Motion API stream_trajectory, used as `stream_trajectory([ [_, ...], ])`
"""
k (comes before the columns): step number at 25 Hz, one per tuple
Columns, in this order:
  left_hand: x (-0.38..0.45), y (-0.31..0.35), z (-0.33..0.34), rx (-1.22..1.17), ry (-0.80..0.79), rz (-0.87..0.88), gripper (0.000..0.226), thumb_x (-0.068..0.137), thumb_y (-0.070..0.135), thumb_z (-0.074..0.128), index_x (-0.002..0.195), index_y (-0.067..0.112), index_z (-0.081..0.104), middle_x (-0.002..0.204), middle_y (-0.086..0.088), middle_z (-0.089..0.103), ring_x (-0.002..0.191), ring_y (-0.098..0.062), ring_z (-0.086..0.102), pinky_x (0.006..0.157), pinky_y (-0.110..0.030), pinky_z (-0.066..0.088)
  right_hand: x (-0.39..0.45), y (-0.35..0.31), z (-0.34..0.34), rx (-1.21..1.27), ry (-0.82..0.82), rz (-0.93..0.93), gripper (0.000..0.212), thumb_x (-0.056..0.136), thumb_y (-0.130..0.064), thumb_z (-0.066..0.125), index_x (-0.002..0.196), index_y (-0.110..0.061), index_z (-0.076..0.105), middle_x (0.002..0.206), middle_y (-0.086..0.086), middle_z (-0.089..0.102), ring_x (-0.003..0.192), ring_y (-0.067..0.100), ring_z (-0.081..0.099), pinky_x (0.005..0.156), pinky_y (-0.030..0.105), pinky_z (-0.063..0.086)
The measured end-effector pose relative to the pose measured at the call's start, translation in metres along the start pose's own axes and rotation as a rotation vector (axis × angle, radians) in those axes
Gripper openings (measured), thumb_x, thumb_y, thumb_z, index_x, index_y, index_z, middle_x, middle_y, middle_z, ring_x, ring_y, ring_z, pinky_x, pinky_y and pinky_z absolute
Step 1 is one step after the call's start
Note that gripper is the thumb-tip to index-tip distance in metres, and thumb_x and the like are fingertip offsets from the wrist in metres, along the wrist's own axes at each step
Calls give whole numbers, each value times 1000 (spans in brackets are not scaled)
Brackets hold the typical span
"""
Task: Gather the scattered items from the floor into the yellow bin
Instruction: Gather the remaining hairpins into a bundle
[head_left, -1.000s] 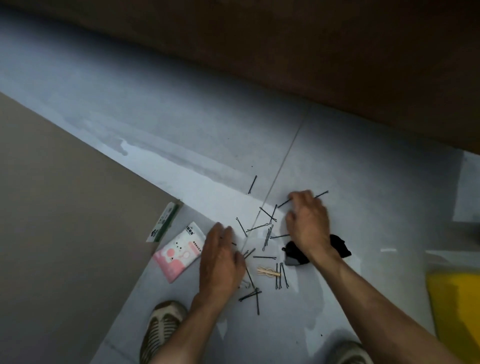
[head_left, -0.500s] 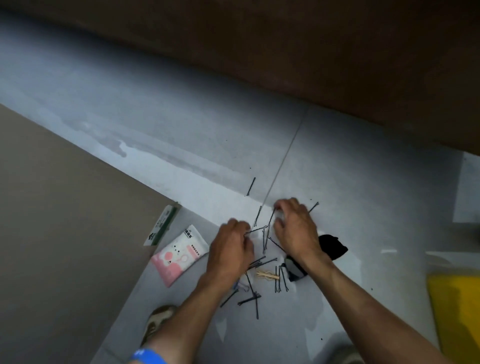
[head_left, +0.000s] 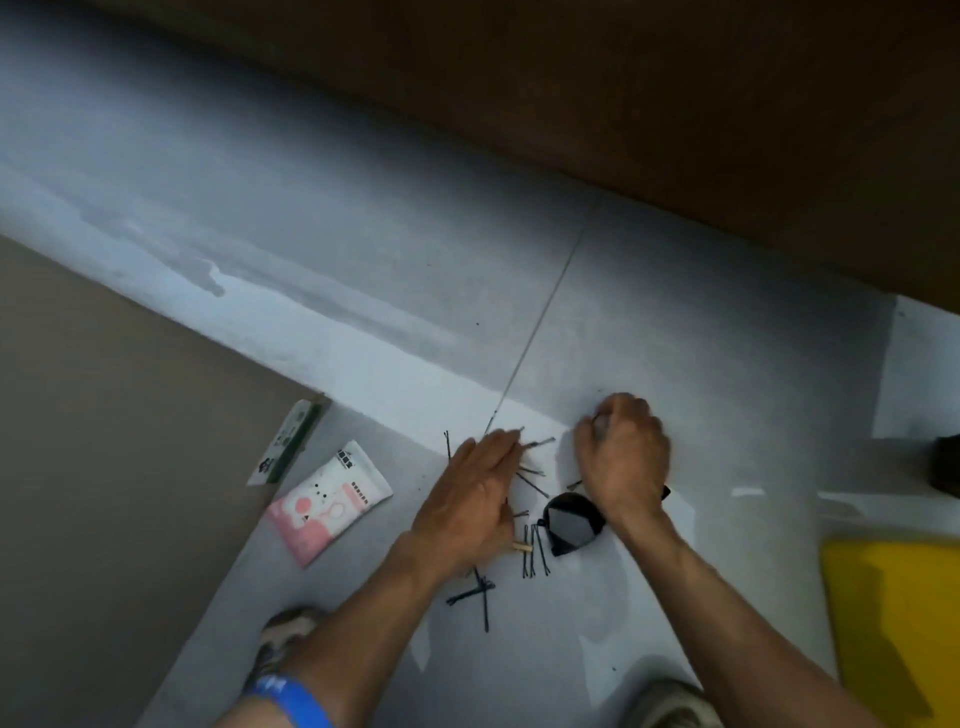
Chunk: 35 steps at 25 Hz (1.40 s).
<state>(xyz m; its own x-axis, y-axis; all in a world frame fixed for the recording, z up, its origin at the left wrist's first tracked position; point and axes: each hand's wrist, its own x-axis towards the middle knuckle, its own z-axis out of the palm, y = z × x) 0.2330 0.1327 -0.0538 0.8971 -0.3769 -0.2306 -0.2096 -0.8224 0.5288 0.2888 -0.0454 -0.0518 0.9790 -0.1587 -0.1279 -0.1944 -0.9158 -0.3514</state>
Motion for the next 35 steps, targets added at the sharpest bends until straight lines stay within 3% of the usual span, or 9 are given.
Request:
stream_trajectory([
  [3,-39,5,9,-109,118,-131,65,79,4,54,143,6,45,149,-12,43,138,-27,37,118,-31,19,11,2,-1,-22,-96,89,25,92,-20,57,111,-4,57,110,16,59,97,33,56,82,40,44],
  [6,-44,5,3,-114,282,-367,54,76,4,57,129,5,55,130,-14,54,119,-31,48,102,-36,41,-13,-20,10,10,-239,-129,18,92,-8,49,107,-6,58,108,11,57,96,27,53,84,39,46],
  [10,-14,0,-15,-88,284,-621,31,79,10,59,109,4,57,108,-17,53,101,-34,48,81,-40,41,-59,-26,13,-35,-421,-468,15,87,-11,52,97,-13,62,100,5,59,93,26,54,78,34,40],
  [13,-11,1,-10,-86,231,-532,37,81,9,58,118,6,58,111,-14,53,105,-32,47,85,-42,43,-77,-2,-1,-17,-322,-481,20,82,-24,64,101,-15,65,98,3,60,88,24,54,74,36,43],
  [17,-39,9,0,-115,139,-330,38,82,8,58,119,10,63,115,-9,57,106,-28,50,89,-42,45,-91,40,-18,-259,-452,-599,46,79,-43,65,121,-22,60,116,1,58,100,25,53,83,38,38],
  [21,-83,10,2,-126,318,-586,36,78,8,65,114,10,63,113,-12,58,103,-32,53,87,-42,48,-91,55,-28,-350,-340,-514,44,73,-34,72,113,-17,63,108,6,61,90,30,57,75,40,42],
  [25,-118,16,14,-221,230,-1035,47,75,18,67,120,15,51,119,-12,50,106,-36,52,88,-41,44,-87,37,-14,-108,-239,-302,47,79,-25,70,122,-14,55,116,10,55,96,32,54,80,41,47],
  [29,-104,35,24,-406,290,-969,32,79,13,65,110,15,56,106,-5,51,99,-29,56,85,-33,43,-73,19,-2,-30,-174,-96,34,85,-19,62,116,-7,57,116,15,52,101,33,49,85,41,45],
  [35,-72,55,23,-626,396,-833,31,81,5,64,110,16,63,106,0,61,93,-15,60,85,-25,47,-91,13,-6,44,-316,-199,13,90,-20,60,97,-10,66,97,9,65,92,27,56,72,36,48],
])
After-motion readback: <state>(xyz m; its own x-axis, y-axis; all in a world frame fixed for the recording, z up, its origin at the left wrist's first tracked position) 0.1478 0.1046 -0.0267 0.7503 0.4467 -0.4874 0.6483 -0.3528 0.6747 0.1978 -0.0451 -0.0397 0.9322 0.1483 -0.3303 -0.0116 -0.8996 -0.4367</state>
